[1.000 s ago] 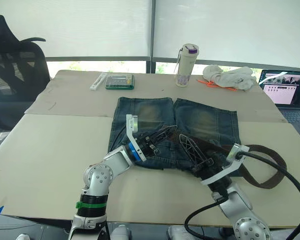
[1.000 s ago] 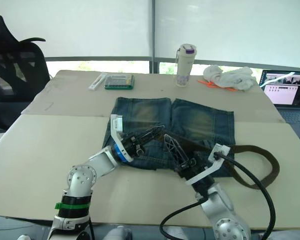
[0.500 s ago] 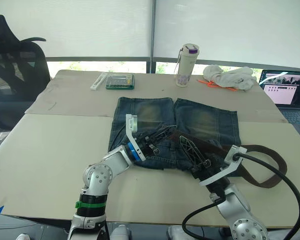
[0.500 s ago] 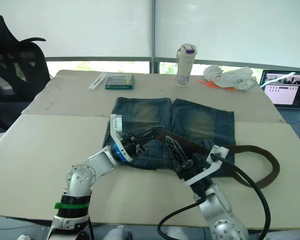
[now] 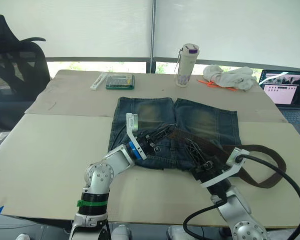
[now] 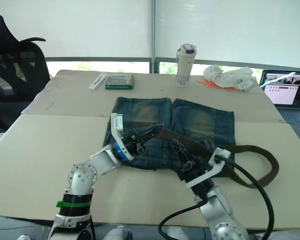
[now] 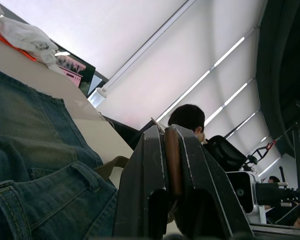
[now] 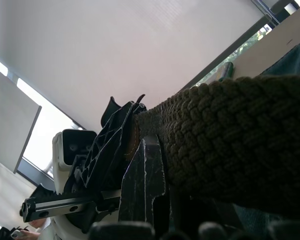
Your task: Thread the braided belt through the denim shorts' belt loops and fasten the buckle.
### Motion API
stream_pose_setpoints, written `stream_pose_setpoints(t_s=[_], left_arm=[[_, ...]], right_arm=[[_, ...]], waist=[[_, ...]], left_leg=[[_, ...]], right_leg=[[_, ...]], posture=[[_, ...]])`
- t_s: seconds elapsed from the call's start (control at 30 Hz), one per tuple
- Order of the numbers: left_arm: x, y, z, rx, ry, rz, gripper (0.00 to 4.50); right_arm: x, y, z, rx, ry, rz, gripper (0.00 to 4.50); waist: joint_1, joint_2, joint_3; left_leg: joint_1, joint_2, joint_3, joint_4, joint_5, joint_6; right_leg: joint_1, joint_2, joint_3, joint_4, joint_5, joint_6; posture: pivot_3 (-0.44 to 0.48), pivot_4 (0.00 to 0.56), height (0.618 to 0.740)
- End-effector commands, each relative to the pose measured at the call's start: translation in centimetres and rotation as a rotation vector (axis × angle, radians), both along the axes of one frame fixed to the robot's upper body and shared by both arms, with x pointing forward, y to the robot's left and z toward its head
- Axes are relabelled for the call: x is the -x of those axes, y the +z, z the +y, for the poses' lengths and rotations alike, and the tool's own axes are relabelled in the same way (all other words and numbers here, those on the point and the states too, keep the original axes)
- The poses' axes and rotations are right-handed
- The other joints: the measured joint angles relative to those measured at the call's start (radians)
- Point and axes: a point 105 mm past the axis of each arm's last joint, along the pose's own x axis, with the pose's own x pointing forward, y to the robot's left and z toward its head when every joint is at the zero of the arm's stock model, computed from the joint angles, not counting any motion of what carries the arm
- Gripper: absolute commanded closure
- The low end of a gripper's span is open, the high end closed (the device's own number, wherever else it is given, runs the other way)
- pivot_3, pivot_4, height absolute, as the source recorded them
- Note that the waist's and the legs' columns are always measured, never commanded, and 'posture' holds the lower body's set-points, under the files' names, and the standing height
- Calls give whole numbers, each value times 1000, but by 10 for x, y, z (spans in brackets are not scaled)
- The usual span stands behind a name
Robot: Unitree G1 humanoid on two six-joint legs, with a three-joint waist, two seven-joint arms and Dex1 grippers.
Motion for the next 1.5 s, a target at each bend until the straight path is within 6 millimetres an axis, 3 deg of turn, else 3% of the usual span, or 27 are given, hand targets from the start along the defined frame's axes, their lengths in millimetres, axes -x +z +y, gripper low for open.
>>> stream_pose_setpoints(t_s=[0.03,0.43,0.47,0.63,0.73,0.83,0.97,1.07,1.3,1.5], left_arm=[[-2,6,3,12,19,-31,4500],[1,5,3,14,3,-33,4500],[5,6,3,28,-25,-35,3624],[17,2,-1,-109,-46,-147,2010],[30,-7,6,-305,-108,-323,990],[44,-12,28,-449,-222,-451,16],[47,-7,53,-569,-272,-562,16],[40,6,62,-592,-259,-620,16],[38,37,58,-607,-290,-731,16],[35,38,56,-650,-268,-740,16]], right_arm=[[5,22,-15,-48,-64,-94,4480],[4,21,-21,-47,-68,-95,4480],[4,20,-22,-39,-66,-93,4500],[7,14,-39,26,-60,-74,4500],[7,13,-71,109,-96,-54,4500],[7,11,-107,258,-109,-3,4500],[0,7,-153,371,-127,109,4500],[-8,4,-177,434,-120,185,4500],[-33,-3,-195,570,-62,308,4500],[-44,-11,-201,597,-52,361,4500]], waist=[[0,0,0],[0,0,0],[0,0,0],[0,0,0],[0,0,0],[-2,1,1],[2,1,1],[2,0,1],[-1,0,1],[2,0,1]], left_leg=[[0,0,0,0,0,0],[0,0,0,0,0,0],[0,0,0,0,0,0],[0,0,0,0,0,0],[0,0,0,-1,0,0],[0,0,1,-1,0,0],[1,0,2,-2,0,0],[1,0,2,-2,0,0],[0,0,2,-1,0,0],[-1,0,2,-1,0,1]], right_leg=[[0,0,0,0,0,0],[0,0,0,0,0,0],[0,0,0,0,0,0],[0,0,0,0,0,0],[0,0,0,-1,0,-1],[0,0,1,-1,0,-2],[0,0,1,-1,-2,-4],[0,0,1,-2,-2,-4],[0,0,1,-2,-3,0],[0,0,1,-2,-3,-1]], posture=[[0,150,737],[0,150,737],[0,150,737],[0,150,737],[0,150,737],[0,150,737],[0,150,737],[0,150,737],[0,150,737],[0,150,737]])
